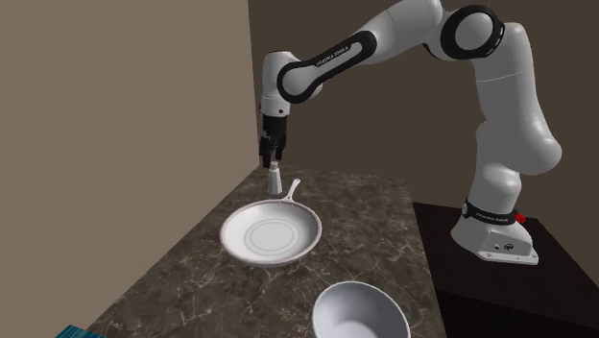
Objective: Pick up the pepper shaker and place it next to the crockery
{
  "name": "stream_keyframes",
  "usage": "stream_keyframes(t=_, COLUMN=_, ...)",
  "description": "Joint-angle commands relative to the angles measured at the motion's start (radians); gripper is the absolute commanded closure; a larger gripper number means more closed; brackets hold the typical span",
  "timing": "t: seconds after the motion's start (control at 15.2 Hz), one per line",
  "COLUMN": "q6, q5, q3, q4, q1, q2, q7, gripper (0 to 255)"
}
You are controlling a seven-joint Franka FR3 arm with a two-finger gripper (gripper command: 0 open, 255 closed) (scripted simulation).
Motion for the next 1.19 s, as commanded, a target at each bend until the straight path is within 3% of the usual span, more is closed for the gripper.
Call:
stream_keyframes(t=0.0, q6=0.030, q5=0.001, q3=0.001, q4=-0.013, q1=0.002, q2=0.017, q7=-0.001, gripper=0)
stream_keyframes(t=0.53, q6=0.030, q5=0.001, q3=0.001, q4=-0.013, q1=0.002, q2=0.017, q7=-0.001, gripper=0)
stream_keyframes(t=0.59, q6=0.030, q5=0.001, q3=0.001, q4=-0.013, q1=0.002, q2=0.017, q7=-0.001, gripper=255)
stream_keyframes(t=1.12, q6=0.030, q5=0.001, q3=0.001, q4=-0.013, q1=0.001, q2=0.017, q7=-0.001, gripper=255)
